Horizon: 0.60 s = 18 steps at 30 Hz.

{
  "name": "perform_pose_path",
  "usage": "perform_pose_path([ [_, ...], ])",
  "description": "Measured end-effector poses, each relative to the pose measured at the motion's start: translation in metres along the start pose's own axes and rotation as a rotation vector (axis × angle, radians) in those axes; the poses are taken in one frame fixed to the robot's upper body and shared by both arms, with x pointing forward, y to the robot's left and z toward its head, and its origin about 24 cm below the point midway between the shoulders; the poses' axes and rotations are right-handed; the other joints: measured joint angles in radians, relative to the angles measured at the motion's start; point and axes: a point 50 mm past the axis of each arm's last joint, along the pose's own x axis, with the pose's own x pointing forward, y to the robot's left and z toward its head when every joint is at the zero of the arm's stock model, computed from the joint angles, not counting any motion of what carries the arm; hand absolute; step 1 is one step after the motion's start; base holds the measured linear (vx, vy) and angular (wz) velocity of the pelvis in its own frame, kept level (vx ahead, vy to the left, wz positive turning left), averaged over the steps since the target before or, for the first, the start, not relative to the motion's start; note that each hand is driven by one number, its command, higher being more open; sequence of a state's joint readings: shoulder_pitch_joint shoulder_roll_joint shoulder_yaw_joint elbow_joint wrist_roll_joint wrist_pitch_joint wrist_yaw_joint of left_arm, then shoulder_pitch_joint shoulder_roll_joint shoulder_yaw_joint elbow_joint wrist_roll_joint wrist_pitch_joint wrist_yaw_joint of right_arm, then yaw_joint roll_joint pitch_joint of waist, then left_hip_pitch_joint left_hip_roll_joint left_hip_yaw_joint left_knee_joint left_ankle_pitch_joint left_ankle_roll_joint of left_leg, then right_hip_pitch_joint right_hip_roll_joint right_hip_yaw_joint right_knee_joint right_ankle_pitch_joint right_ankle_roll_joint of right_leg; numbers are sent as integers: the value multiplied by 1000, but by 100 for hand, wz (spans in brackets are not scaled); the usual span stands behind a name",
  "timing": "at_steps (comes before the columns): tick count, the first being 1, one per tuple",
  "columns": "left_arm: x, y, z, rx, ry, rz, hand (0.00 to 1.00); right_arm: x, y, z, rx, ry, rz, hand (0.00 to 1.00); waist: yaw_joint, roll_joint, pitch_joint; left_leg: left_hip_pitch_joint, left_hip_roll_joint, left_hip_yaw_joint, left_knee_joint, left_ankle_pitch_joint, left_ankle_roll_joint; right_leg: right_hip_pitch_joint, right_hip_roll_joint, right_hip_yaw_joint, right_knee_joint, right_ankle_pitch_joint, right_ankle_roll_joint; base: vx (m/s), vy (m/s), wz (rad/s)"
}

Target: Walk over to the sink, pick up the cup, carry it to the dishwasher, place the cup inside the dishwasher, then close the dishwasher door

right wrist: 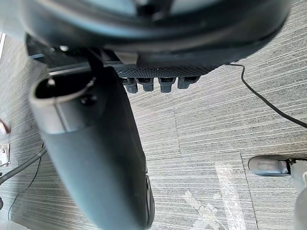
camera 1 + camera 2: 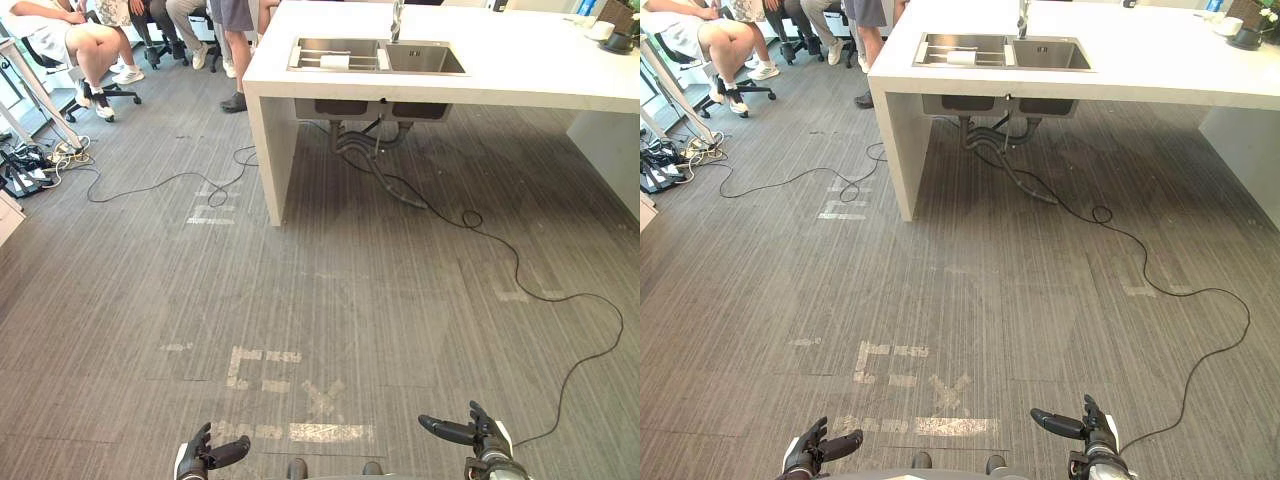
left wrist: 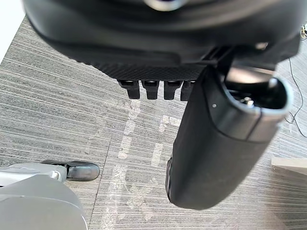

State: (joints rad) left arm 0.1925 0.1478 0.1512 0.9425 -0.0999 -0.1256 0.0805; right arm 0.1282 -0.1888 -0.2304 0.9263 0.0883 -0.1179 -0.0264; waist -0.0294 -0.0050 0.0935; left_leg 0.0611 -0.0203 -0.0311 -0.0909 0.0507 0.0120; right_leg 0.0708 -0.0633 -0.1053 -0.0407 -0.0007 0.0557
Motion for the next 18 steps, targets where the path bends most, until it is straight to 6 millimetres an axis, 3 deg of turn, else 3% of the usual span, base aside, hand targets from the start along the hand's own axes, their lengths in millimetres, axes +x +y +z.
perform_pose_path([
  [5,0,-1,2,0,-7,-2,100,0,1,0,3,1,0,100,1,-2,1,0,2,6,0,-4,-3,-2,2,6,0,0,0,0,0,-3],
  [18,4,-8,30,9,-113,-25,100,1,1,2,32,-1,-25,100,12,-2,1,0,10,51,4,-36,-3,-17,11,50,-10,-8,-1,18,-11,-11],
])
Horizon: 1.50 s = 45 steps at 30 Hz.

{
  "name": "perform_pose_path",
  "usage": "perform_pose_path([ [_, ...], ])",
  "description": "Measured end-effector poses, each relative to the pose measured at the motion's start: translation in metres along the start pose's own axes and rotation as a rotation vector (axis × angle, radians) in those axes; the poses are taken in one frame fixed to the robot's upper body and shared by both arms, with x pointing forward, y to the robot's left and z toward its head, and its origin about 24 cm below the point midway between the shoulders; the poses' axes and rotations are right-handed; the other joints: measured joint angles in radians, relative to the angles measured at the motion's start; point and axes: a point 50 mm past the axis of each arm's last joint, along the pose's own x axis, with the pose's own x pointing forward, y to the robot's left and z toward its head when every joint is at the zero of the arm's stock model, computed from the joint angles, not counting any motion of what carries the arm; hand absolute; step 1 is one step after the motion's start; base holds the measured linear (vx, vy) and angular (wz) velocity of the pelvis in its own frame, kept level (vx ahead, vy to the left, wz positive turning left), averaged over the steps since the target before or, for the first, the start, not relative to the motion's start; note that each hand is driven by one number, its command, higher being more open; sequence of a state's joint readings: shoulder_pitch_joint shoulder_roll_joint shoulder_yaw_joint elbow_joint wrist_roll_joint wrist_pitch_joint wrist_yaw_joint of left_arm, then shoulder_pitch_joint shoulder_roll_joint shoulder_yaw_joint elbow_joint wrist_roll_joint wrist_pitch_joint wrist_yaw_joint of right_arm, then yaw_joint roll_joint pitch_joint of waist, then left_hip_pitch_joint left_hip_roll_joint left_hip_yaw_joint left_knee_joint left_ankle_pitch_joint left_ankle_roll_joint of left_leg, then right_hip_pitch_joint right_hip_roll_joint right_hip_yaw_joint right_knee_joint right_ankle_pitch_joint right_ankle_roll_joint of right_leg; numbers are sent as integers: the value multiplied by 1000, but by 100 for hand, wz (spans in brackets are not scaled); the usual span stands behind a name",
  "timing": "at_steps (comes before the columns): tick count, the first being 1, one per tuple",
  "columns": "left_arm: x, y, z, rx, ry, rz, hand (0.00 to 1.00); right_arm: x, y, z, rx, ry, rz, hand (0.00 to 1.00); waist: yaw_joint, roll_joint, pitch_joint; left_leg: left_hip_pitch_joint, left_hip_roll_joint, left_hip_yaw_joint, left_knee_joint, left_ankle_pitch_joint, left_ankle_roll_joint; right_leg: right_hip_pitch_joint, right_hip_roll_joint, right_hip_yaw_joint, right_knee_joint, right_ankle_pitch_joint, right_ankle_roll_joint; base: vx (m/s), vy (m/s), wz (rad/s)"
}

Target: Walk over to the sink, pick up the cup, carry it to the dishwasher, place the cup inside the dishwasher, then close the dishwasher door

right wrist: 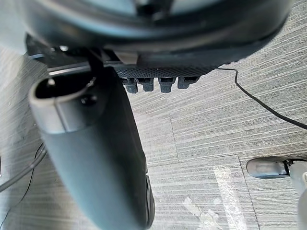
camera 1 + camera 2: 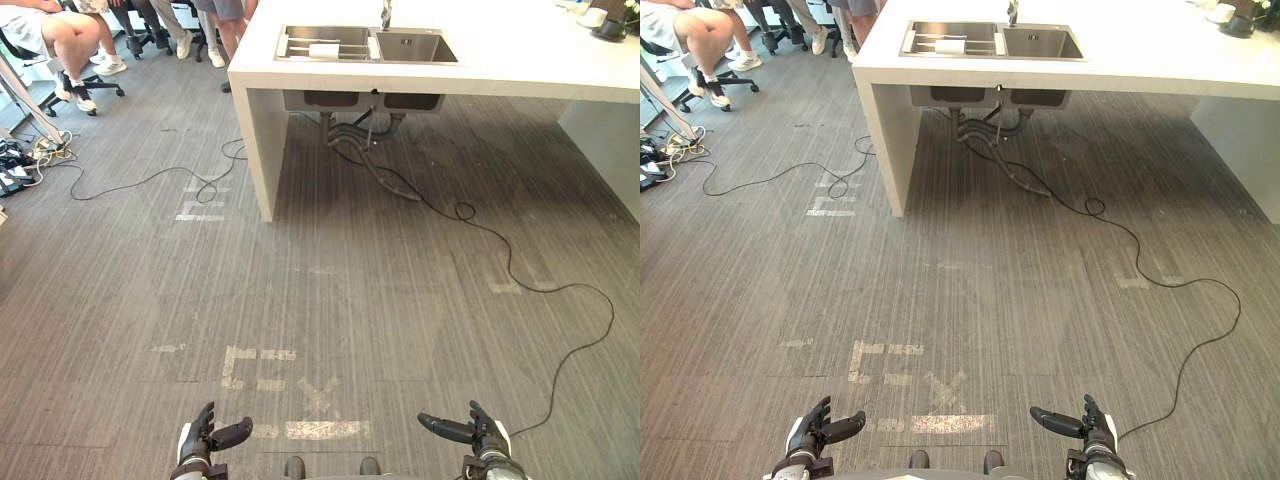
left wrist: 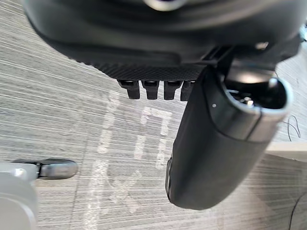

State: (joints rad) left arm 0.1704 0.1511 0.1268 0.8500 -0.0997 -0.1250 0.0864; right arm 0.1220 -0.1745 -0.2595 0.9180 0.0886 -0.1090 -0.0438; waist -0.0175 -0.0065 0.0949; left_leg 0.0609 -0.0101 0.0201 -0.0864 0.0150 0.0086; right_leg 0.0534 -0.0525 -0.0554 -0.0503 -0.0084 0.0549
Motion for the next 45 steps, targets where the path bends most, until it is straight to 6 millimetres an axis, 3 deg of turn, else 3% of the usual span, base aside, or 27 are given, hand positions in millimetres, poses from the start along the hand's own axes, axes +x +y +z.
perform_pose_path([
  [6,1,-4,9,10,-39,-18,100,2,-2,4,8,-11,-14,100,1,2,1,4,0,28,11,-27,1,-4,-1,24,1,-6,9,35,-10,-14],
  [13,-2,-4,13,2,-66,-18,100,6,-5,16,16,-39,-27,100,9,25,16,-92,0,86,233,-178,22,-63,-10,85,89,-58,29,28,31,-27],
  [15,-3,-6,16,-26,-88,-21,100,6,-14,16,29,-32,-60,100,22,38,23,-110,-2,101,295,-235,30,-113,-18,93,212,-122,59,70,96,-21],
  [17,-3,-7,20,-38,-104,-25,100,6,-22,16,31,-30,-88,100,25,58,39,-90,-7,106,329,-268,55,-197,-31,66,447,-175,111,73,102,-10],
  [18,-3,-7,22,-40,-112,-25,100,6,-22,16,31,-29,-90,100,23,62,45,-80,-8,104,334,-276,61,-226,-37,48,528,-176,112,142,119,12],
  [19,-3,-4,28,-40,-137,-17,100,5,-21,14,31,-20,-87,100,23,57,63,-37,-19,93,339,-295,75,-296,-69,3,737,-174,112,148,89,20],
  [22,-2,-3,37,-34,-170,-3,100,5,-23,13,26,-13,-88,100,4,61,72,31,-29,50,319,-314,84,-361,-109,-99,847,-222,65,276,86,38],
  [24,-1,-1,48,-33,-209,5,100,7,-21,22,16,-40,-80,100,-2,65,85,66,-18,25,281,-316,80,-404,-98,-161,766,-236,48,349,10,42],
  [26,1,-5,60,-44,-246,4,100,8,-25,32,-1,-78,-82,100,-2,86,104,101,10,3,254,-327,59,-441,-55,-209,636,-214,21,395,-40,40],
  [27,2,-6,65,-47,-262,7,100,8,-26,38,-8,-101,-83,100,-3,89,105,120,22,-7,249,-342,32,-455,-17,-223,518,-153,-14,491,-77,38],
  [28,1,-5,69,-45,-278,13,100,7,-27,39,-11,-118,-83,100,-3,71,101,149,16,-14,249,-362,0,-459,-5,-222,425,-54,-64,530,-97,40],
  [29,1,-3,69,-44,-279,17,100,6,-28,37,-15,-115,-85,100,-5,52,92,168,5,-18,252,-373,-15,-457,-10,-223,405,8,-94,584,-154,33],
  [30,1,-10,66,-67,-265,13,100,7,-33,40,-29,-117,-95,100,-12,81,82,183,34,-30,287,-396,-31,-455,1,-252,449,5,-188,587,-178,23],
  [32,0,-16,66,-80,-269,-2,100,9,-28,52,-28,-156,-81,100,-23,110,77,117,76,-33,471,-387,-46,-398,47,-273,404,-37,-209,585,-203,6],
  [34,1,-21,73,-85,-290,-20,100,8,-15,52,-53,-167,-36,100,-20,108,84,-39,141,-27,906,-248,-56,-234,118,-281,263,-46,-223,569,-193,6],
  [37,-1,-30,78,-74,-312,-57,100,7,-2,50,-41,-181,-8,100,7,79,104,-191,230,92,1190,-293,-17,-32,147,-247,138,-52,-234,571,-188,-11],
  [40,-4,-40,88,-100,-353,-90,100,7,-1,56,-33,-209,-6,100,34,74,107,-341,221,122,1092,-320,-24,30,126,-218,80,-54,-225,343,7,-30],
  [42,-4,-42,93,-116,-367,-99,100,7,3,57,-19,-212,-7,100,45,60,129,-393,160,122,841,-313,-32,84,87,-207,66,-80,-184,382,131,-12],
  [43,-5,-47,93,-127,-369,-108,100,6,-1,54,-19,-206,-18,100,48,62,130,-398,118,103,614,-254,-46,103,68,-205,65,-106,-157,348,168,1],
  [44,-6,-49,93,-132,-369,-112,100,5,-3,52,-20,-202,-26,100,48,74,124,-402,106,90,513,-208,-44,109,68,-205,65,-119,-145,355,213,-15],
  [45,-6,-48,91,-136,-364,-109,100,4,-3,47,-14,-183,-33,100,59,84,117,-384,91,68,446,-40,-10,122,64,-183,67,-141,-120,391,230,-14],
])
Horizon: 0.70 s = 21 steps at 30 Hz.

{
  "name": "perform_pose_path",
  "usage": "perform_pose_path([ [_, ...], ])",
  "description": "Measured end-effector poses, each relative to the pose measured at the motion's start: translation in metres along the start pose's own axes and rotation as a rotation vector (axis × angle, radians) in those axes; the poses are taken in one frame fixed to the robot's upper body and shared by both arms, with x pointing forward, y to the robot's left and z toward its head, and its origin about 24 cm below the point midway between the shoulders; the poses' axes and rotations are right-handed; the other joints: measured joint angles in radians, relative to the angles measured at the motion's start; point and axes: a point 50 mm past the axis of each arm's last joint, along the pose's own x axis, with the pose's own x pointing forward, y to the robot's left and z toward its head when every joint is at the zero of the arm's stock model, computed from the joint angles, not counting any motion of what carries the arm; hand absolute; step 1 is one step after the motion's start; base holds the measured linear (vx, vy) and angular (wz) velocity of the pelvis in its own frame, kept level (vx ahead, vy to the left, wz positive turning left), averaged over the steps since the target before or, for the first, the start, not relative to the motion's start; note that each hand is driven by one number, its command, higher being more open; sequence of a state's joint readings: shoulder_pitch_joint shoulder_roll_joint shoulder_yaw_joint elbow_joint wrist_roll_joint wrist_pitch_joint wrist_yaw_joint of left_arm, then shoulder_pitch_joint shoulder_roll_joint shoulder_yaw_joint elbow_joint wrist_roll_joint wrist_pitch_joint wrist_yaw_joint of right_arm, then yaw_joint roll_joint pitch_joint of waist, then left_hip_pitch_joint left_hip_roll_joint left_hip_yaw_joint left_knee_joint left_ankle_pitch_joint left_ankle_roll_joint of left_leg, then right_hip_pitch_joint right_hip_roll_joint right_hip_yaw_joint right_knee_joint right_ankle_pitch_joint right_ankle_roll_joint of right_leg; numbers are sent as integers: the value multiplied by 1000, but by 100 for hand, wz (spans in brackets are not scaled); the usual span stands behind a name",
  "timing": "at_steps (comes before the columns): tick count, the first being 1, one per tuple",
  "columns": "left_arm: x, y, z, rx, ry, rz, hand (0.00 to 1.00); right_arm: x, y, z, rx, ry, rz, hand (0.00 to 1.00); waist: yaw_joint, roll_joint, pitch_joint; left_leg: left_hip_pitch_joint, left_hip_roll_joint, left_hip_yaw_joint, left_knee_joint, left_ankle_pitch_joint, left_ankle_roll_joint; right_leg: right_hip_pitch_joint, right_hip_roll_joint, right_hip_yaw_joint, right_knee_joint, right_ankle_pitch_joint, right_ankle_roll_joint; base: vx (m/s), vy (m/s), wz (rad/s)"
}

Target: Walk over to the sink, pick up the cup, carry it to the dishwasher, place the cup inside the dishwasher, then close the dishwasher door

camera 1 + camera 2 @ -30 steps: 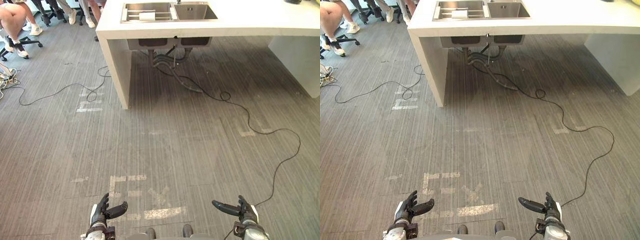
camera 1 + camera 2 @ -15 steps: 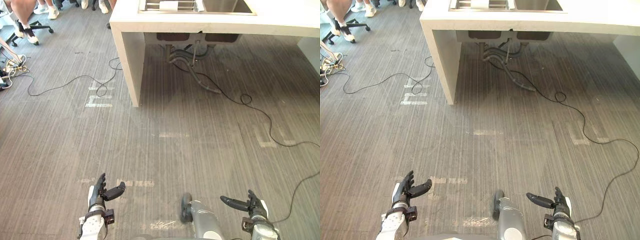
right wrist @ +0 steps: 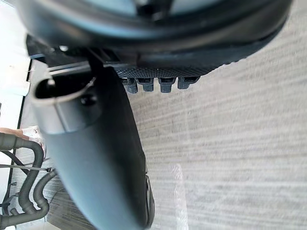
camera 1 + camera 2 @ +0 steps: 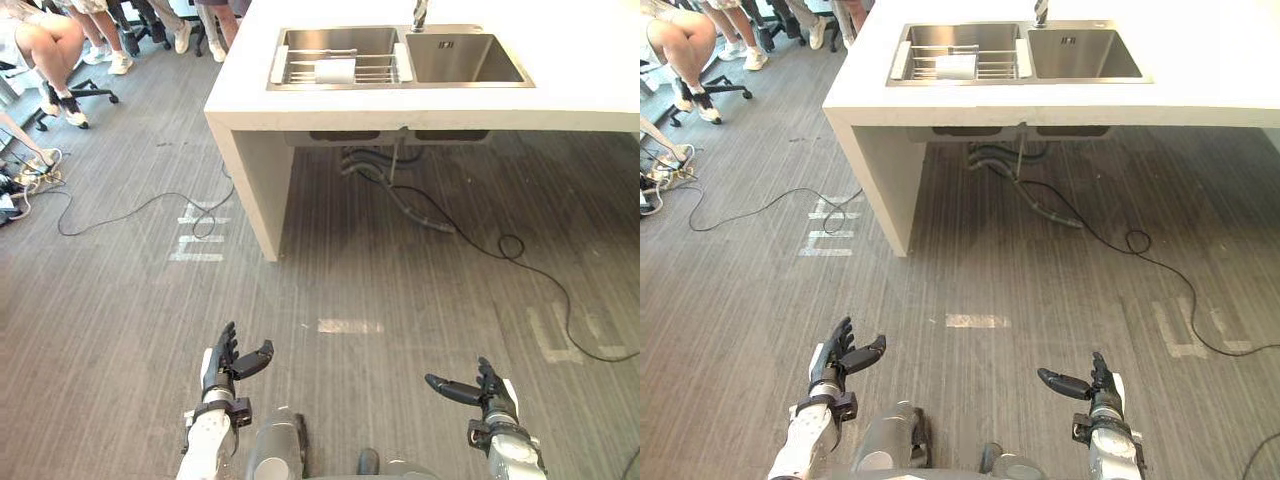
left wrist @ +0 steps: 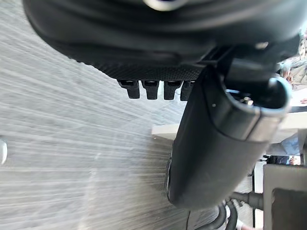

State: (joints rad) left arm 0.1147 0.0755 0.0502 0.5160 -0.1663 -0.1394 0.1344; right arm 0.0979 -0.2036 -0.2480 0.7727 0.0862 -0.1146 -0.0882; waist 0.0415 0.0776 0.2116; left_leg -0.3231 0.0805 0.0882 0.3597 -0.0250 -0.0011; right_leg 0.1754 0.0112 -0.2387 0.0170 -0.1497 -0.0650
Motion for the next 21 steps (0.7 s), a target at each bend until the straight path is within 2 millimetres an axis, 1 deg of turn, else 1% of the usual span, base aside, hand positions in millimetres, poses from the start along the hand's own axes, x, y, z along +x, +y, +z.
perform_pose_path([
  [1,1,4,2,5,-8,14,100,-2,8,-2,7,3,19,100,-1,-21,-7,13,-36,13,-19,-11,20,-1,-40,13,7,-19,26,398,231,-13],
  [2,1,5,4,4,-17,18,100,-4,10,-4,0,1,29,100,-3,-30,-5,5,-48,18,-11,-24,29,-6,-53,21,14,-27,36,422,208,-3],
  [3,1,5,4,2,-18,23,100,-6,12,-5,-15,-2,43,100,3,-37,-1,-3,-56,36,30,-57,48,-2,-72,41,22,-36,49,415,197,-26],
  [4,-1,6,0,3,-5,29,100,-6,15,-5,-50,-4,58,100,18,-38,-2,13,-58,60,52,-99,57,-8,-91,71,68,-49,71,414,186,-38],
  [5,-3,8,-3,5,5,32,100,-6,17,-4,-59,-6,64,100,19,-36,-3,29,-62,67,55,-120,61,-19,-100,84,116,-60,89,385,189,-43],
  [6,-8,11,-10,8,26,39,100,-7,19,-6,-76,-3,75,100,15,-35,-3,75,-67,80,44,-149,70,-59,-119,106,263,-81,124,358,200,-29],
  [7,-11,13,-14,11,38,45,100,-9,21,-8,-90,1,83,100,16,-39,-5,120,-75,90,24,-164,76,-101,-139,115,408,-80,155,505,251,-25],
  [8,-15,18,-19,26,56,52,100,-10,26,-11,-113,5,104,100,9,-45,-9,192,-88,94,-11,-186,87,-202,-179,125,668,-58,227,364,172,-12],
  [9,-15,19,-19,30,58,52,100,-11,27,-11,-119,6,110,100,6,-47,-10,205,-91,93,-16,-189,88,-219,-187,125,708,-59,228,462,145,5],
  [10,-17,22,-21,38,62,56,100,-14,31,-13,-141,2,131,100,-3,-54,-14,268,-101,87,-50,-202,95,-295,-206,120,844,-81,195,311,69,14],
  [11,-17,23,-21,37,62,58,100,-14,33,-13,-157,-2,141,100,-7,-53,-14,292,-101,83,-66,-204,95,-323,-205,115,862,-89,183,467,81,26],
  [12,-16,24,-19,32,57,64,100,-15,37,-12,-176,-12,160,100,-17,-52,-15,334,-99,66,-93,-204,94,-366,-201,91,840,-103,168,385,12,40],
  [13,-14,24,-16,32,49,64,100,-15,41,-10,-184,-17,177,100,-32,-49,-14,365,-89,47,-114,-204,93,-400,-180,69,765,-115,146,456,-24,45],
  [14,-12,23,-14,30,42,64,100,-15,43,-9,-191,-22,185,100,-35,-48,-13,385,-78,40,-123,-205,93,-426,-156,69,686,-118,135,377,-55,37],
  [15,-11,22,-13,27,37,65,100,-15,44,-8,-193,-25,188,100,-35,-46,-12,398,-69,38,-129,-206,89,-441,-136,73,616,-115,133,367,-85,28],
  [16,-10,21,-9,21,23,67,100,-14,45,-7,-194,-30,192,100,-37,-45,-12,420,-55,30,-140,-211,63,-458,-98,85,447,-72,132,371,-98,39],
  [17,-10,21,-5,17,3,68,100,-15,44,-8,-195,-28,189,100,-40,-59,-18,442,-61,20,-150,-225,24,-459,-75,114,279,82,106,377,-95,53],
  [18,-10,20,-3,15,-4,65,100,-15,42,-10,-198,-21,184,100,-47,-63,-20,455,-67,-1,-150,-237,7,-450,-69,127,269,213,71,410,-116,42],
  [19,-10,15,-3,-4,-4,66,100,-12,36,-10,-212,-11,170,100,-44,-35,-30,463,-41,-26,-149,-245,-2,-441,-50,120,279,190,28,433,-156,8],
  [20,-11,15,2,-19,-31,74,100,-9,38,-2,-209,-30,169,100,-38,-18,-33,461,-22,-41,-142,-245,-4,-442,-34,121,276,173,16,420,-171,-11],
  [21,-10,14,6,-27,-48,75,100,-7,40,1,-205,-39,170,100,-37,-12,-32,458,-15,-55,-137,-244,-6,-440,-29,118,278,164,12,370,-175,1],
])
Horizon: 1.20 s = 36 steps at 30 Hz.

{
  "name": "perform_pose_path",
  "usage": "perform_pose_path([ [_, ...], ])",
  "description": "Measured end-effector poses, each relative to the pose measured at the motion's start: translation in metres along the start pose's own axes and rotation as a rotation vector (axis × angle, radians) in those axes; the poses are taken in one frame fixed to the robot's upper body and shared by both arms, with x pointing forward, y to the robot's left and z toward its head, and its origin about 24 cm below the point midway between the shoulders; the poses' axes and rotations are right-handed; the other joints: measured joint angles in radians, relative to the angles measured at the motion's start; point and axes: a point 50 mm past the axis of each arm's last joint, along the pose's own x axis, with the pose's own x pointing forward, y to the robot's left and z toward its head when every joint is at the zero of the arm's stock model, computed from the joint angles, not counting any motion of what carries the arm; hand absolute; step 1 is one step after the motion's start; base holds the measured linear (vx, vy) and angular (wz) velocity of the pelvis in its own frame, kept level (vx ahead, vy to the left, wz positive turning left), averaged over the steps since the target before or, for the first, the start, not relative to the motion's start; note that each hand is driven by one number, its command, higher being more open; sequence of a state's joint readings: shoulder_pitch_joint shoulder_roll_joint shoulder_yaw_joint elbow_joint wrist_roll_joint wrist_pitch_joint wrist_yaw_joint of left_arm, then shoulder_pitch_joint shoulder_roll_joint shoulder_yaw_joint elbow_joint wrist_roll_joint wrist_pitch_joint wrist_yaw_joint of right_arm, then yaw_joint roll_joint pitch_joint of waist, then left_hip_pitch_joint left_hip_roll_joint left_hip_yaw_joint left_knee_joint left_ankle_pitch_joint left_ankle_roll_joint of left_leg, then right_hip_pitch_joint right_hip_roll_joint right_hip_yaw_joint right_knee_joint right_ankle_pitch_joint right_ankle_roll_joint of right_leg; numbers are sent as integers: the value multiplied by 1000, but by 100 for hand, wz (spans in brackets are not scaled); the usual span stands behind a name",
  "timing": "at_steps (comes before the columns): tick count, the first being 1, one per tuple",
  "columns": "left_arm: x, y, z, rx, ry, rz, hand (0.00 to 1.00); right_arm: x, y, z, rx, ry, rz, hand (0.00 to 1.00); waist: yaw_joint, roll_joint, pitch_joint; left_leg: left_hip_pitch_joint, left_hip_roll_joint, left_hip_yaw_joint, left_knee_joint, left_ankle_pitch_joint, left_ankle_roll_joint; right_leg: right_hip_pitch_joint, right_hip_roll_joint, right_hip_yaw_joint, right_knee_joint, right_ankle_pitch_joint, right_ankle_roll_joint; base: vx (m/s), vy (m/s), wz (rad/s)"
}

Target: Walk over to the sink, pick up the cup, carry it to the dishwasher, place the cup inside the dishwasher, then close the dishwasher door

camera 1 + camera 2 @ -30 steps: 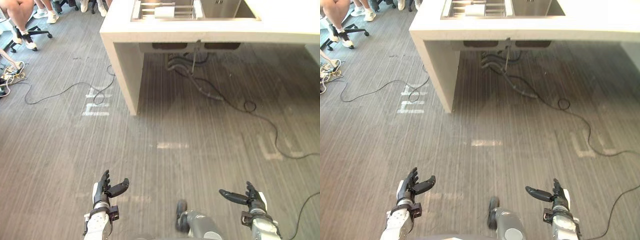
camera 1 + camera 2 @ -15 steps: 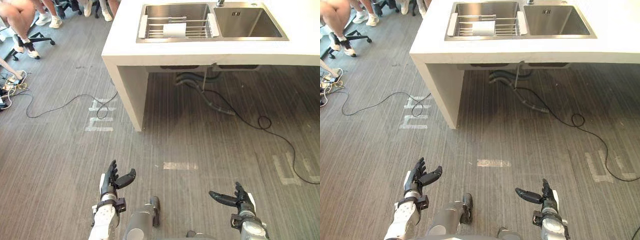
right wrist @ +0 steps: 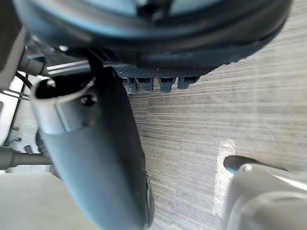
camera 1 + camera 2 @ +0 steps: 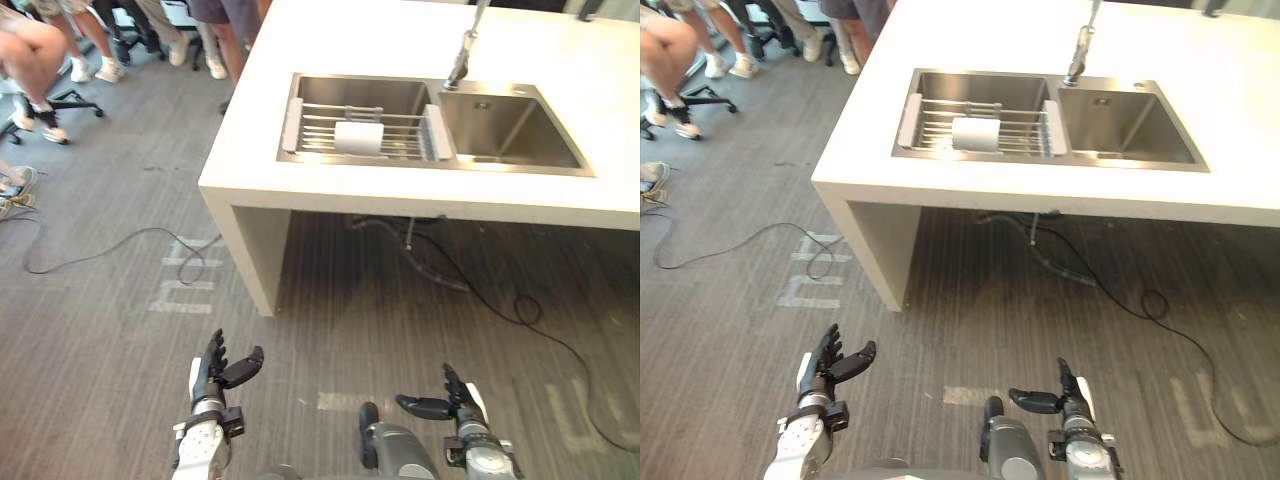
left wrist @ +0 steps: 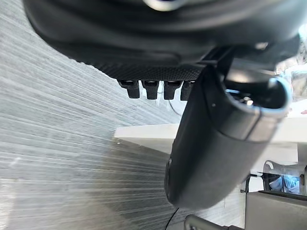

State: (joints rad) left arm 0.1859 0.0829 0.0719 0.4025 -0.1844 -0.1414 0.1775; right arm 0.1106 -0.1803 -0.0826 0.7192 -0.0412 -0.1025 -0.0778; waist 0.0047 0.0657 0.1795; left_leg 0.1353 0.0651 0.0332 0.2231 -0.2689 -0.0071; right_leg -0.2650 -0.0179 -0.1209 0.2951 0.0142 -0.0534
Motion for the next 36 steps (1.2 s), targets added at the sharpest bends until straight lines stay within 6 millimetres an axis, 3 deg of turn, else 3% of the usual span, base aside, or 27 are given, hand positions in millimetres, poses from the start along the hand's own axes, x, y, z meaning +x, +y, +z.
perform_pose_path([
  [3,-1,-17,28,-56,-118,-35,100,-1,4,0,16,5,1,100,1,16,2,-52,23,-59,184,6,-12,80,7,-63,-20,-54,-8,306,-172,56],
  [4,-4,-26,43,-94,-179,-53,100,-5,6,-2,25,-2,4,100,6,27,8,-106,44,-56,360,23,-36,150,21,-90,-56,-63,-15,330,-148,61],
  [5,-8,-33,62,-109,-262,-67,100,-9,10,2,36,-30,14,100,14,37,13,-186,76,-47,552,96,-56,214,38,-107,-96,-70,-25,323,-120,49],
  [6,-11,-35,72,-111,-305,-74,100,-9,12,5,43,-45,20,100,20,38,13,-220,90,-39,632,150,-54,242,42,-108,-119,-71,-28,315,-80,27],
  [7,-16,-38,91,-96,-394,-84,100,-10,15,11,58,-71,21,100,33,41,10,-280,120,-8,742,151,-45,286,45,-113,-155,-72,-30,209,-34,13],
  [8,-17,-39,97,-97,-420,-90,100,-10,15,12,61,-78,19,100,34,43,9,-300,127,4,763,130,-44,297,45,-116,-163,-73,-31,205,-30,21],
  [9,-23,-43,113,-96,-499,-102,100,-9,15,15,74,-88,10,100,35,45,6,-354,134,16,785,70,-38,322,40,-125,-189,-73,-31,200,10,19],
  [11,-33,-47,142,-92,-642,-100,100,-6,13,18,102,-94,-2,100,55,46,5,-422,108,25,639,-27,-46,355,11,-126,-214,-81,-17,235,80,10],
  [12,-34,-47,147,-94,-668,-98,100,-6,12,18,103,-91,-6,100,56,45,5,-427,92,26,571,-30,-51,363,-1,-127,-214,-88,-7,277,198,14],
  [13,-38,-49,156,-92,-717,-90,100,-8,10,14,98,-80,-14,100,56,52,0,-420,56,21,340,14,-53,377,-23,-133,-202,-113,31,234,202,18],
  [14,-40,-50,159,-88,-734,-85,100,-9,7,11,90,-72,-19,100,56,73,-14,-409,52,15,234,85,-55,377,-21,-133,-190,-128,46,301,261,20],
  [15,-43,-51,164,-65,-772,-78,100,-8,8,3,84,-35,-16,100,58,62,-17,-385,27,27,188,143,2,378,-46,-125,-155,-161,65,208,172,10],
  [18,-54,-50,179,-23,-868,-64,100,-11,23,-7,105,12,25,100,62,3,-32,-374,-30,37,154,142,27,371,-100,-73,-167,-177,90,249,162,16],
  [21,-75,-60,193,-37,-970,-137,100,-12,31,-8,113,16,50,100,78,-11,-32,-332,-37,70,163,88,38,367,-124,-31,-91,-191,123,170,94,-32],
  [22,-81,-66,195,-50,-992,-177,100,-13,31,-9,110,19,53,100,77,-10,-33,-304,-36,82,153,75,41,339,-133,-16,0,-200,138,122,107,-39],
  [24,-94,-80,197,-52,-1034,-291,100,-15,36,-11,100,27,72,100,56,-28,-34,-220,-51,109,113,53,50,212,-182,7,334,-198,176,142,118,-31],
  [25,-97,-85,195,-36,-1043,-339,100,-17,40,-16,93,47,91,100,31,-40,-43,-184,-58,112,100,40,71,151,-209,11,477,-189,183,173,69,-10],
  [27,-99,-89,194,-12,-1050,-363,100,-20,46,-23,97,74,113,100,7,-36,-48,-136,-50,113,72,29,69,85,-209,0,543,-218,141,223,25,-4],
  [29,-99,-94,195,-8,-1062,-387,100,-22,48,-24,83,76,133,100,-1,-41,-52,-107,-40,113,41,39,47,26,-192,-17,481,-237,112,209,-53,2],
  [31,-91,-99,196,9,-1056,-394,100,-20,50,-22,70,71,147,100,-4,-42,-52,-91,-13,108,37,30,21,-3,-127,-17,258,-229,106,256,-138,6],
  [32,-88,-99,195,18,-1051,-390,100,-20,51,-23,71,72,151,100,-5,-49,-56,-91,-13,105,40,25,13,6,-109,-12,169,-195,106,286,-178,11],
  [33,-86,-98,195,35,-1049,-387,100,-22,54,-24,72,76,158,100,-8,-74,-64,-91,-29,97,45,16,-2,20,-102,0,41,-68,90,232,-147,21],
  [34,-79,-101,189,52,-1012,-381,100,-20,47,-29,42,102,147,100,-19,-35,-65,-85,-2,70,51,1,-22,41,-77,-15,33,-58,92,296,-170,19],
  [36,-76,-106,183,74,-978,-404,100,-18,41,-34,18,128,138,100,-16,0,-81,-76,40,56,47,2,-26,89,-33,-29,-43,-51,78,294,-194,6],
])
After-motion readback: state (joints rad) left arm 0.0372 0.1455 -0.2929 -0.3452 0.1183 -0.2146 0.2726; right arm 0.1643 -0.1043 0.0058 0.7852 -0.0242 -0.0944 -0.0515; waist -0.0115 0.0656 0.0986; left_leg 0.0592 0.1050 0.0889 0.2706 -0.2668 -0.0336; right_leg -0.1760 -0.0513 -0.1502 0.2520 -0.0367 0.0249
